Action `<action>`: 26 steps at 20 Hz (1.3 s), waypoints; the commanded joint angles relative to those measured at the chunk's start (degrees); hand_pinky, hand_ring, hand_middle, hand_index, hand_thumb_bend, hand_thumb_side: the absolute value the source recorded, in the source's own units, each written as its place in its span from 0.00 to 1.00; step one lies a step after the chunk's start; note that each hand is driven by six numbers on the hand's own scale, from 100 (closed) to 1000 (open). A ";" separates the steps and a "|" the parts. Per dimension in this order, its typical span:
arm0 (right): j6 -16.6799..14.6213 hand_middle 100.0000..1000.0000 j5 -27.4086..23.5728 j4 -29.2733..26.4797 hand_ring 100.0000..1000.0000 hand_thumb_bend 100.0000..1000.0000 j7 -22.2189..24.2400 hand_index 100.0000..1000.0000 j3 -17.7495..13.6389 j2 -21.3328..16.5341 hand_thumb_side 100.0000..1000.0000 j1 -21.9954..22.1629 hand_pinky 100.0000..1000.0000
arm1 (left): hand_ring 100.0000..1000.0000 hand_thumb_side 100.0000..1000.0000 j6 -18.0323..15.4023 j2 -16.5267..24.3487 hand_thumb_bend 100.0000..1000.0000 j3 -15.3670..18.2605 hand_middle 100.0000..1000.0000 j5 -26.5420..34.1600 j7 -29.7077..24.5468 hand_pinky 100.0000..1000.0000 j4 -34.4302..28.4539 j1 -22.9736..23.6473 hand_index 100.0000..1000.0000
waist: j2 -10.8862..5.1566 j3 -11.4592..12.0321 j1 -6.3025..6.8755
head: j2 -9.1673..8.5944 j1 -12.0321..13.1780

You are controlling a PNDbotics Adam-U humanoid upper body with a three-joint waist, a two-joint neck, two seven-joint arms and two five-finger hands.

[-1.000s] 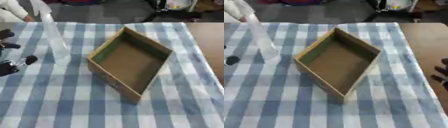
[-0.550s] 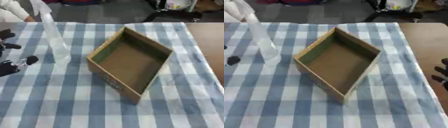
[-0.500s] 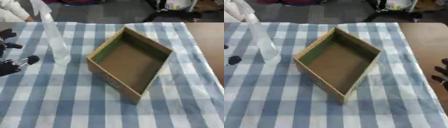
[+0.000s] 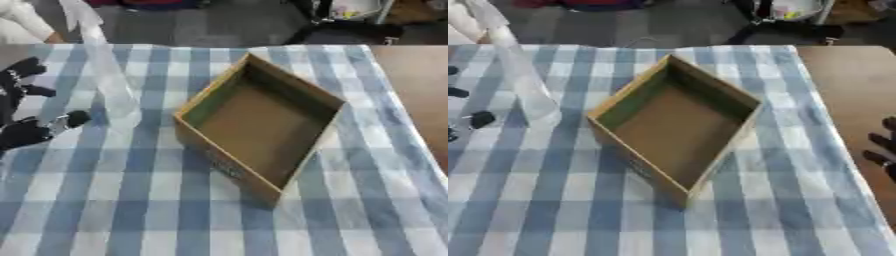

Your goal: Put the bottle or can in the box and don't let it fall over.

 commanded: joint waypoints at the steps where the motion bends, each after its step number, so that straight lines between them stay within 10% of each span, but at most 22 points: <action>1: -0.09 1.00 -0.18 -0.66 0.90 0.00 0.12 0.85 -0.18 -0.89 0.71 -0.31 0.80 | 0.64 0.23 0.01 1.41 1.00 -0.22 0.81 -0.27 -0.51 1.00 0.18 -1.25 0.93 | -1.17 -0.04 0.13 | -0.67 0.05; 26: -0.06 1.00 -0.19 -0.61 0.90 0.00 0.46 0.85 0.07 -0.71 0.72 -0.34 0.80 | 0.64 0.24 0.02 0.32 1.00 -2.68 0.81 -3.74 -2.00 1.00 6.68 -7.30 0.94 | -0.99 -0.48 -0.01 | -1.61 1.22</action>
